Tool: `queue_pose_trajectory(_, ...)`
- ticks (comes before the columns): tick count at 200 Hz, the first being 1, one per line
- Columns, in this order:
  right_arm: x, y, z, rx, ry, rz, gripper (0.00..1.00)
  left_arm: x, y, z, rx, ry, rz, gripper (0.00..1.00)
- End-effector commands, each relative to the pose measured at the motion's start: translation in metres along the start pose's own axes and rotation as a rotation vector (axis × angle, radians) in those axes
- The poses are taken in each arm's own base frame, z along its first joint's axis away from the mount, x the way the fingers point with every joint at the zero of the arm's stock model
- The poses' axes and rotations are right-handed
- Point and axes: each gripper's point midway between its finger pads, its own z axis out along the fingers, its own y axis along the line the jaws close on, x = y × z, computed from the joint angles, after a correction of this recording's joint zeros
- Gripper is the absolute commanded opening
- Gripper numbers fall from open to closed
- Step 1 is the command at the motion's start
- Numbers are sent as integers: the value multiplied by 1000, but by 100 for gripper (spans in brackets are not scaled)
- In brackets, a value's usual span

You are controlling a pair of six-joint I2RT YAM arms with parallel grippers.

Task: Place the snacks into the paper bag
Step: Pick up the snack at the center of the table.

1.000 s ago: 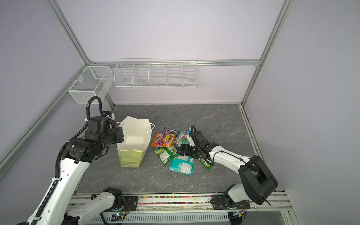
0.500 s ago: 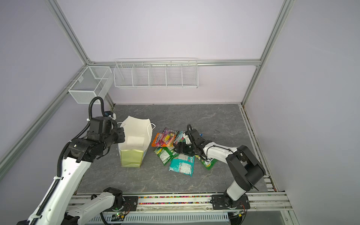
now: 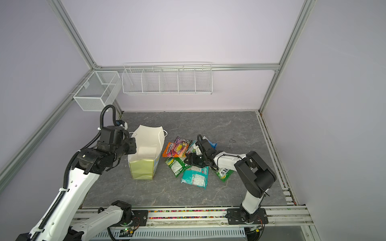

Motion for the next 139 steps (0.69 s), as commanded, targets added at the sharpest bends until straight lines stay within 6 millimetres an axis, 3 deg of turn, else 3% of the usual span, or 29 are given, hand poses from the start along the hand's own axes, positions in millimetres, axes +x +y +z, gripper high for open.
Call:
queue_pose_trajectory(1, -1, 11, 6, -37, 6, 0, 59, 1, 1, -1, -10, -3, -20, 0)
queue_pose_trajectory(64, 2, 15, 7, -43, 12, -16, 35, -3, -5, -5, 24, -6, -26, 0)
queue_pose_trajectory(96, 8, 17, 3, -27, 24, -37, 12, -6, -8, -6, 33, -3, -35, 0)
queue_pose_trajectory(99, 1, 27, 1, -40, 8, -52, 8, -6, -8, -6, 33, -1, -35, 0)
queue_pose_trajectory(139, 3, 35, -12, -16, -2, -82, 6, -8, -8, -6, 25, 12, -27, 0)
